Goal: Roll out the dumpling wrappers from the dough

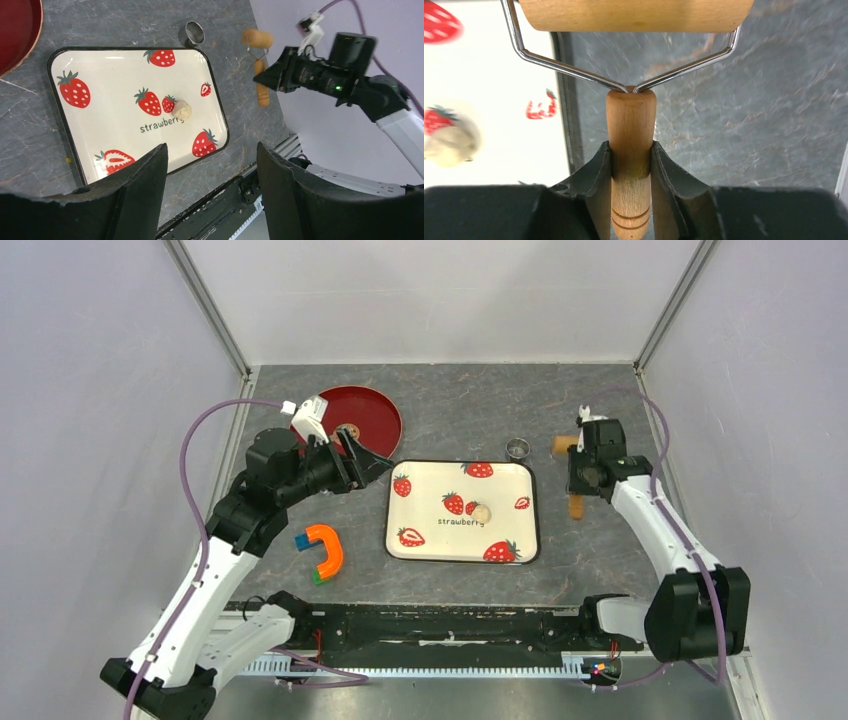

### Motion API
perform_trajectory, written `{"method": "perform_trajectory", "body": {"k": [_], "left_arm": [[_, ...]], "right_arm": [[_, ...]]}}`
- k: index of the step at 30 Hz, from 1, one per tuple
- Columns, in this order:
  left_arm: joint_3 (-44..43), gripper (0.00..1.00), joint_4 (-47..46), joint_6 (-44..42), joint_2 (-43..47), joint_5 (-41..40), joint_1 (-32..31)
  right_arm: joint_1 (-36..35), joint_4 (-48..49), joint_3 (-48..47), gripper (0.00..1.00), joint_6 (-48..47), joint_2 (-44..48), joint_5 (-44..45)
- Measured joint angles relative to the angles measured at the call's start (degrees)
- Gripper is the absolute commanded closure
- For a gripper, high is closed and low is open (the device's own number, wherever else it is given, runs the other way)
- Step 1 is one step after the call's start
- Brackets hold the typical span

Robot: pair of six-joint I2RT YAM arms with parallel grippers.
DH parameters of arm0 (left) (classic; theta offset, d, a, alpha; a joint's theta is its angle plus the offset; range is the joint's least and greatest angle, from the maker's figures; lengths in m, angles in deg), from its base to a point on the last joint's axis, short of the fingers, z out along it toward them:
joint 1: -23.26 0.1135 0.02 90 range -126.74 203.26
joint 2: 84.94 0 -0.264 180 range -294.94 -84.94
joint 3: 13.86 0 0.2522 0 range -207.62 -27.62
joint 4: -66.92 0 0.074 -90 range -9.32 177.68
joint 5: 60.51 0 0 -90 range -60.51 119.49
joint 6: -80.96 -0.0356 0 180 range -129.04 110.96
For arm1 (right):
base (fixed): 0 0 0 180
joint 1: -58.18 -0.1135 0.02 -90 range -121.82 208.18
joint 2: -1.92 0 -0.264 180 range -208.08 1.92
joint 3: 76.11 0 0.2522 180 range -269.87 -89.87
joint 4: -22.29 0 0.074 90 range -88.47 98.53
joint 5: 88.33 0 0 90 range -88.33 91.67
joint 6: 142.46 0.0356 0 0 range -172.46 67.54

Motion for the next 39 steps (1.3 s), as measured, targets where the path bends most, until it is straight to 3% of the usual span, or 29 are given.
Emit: {"method": "perform_trajectory", "body": {"k": [8,22,32,39], "left_arm": [[1.64,0.30,-1.73,2.40,-3.17,2.43,0.00],[18.36,0.33,-20.79,17.31,-10.88,13.66,0.00],[20.33,0.40,-30.01,20.98,-14.69,14.86,-2.03],[20.33,0.47,-32.04,21.29,-18.91,14.82,-5.53]], "right_arm": [[-1.73,-2.58,-6.97,1.00,0.44,3.91,-6.23],[-27.69,-1.90,-1.53,1.00,13.99,4.28,-10.47],[-42.62,2.03,-1.49,1.00,22.71,3.34,-8.09],[-47.54,1.81,-4.22,1.00,25.64,-1.14,-5.31]]}}
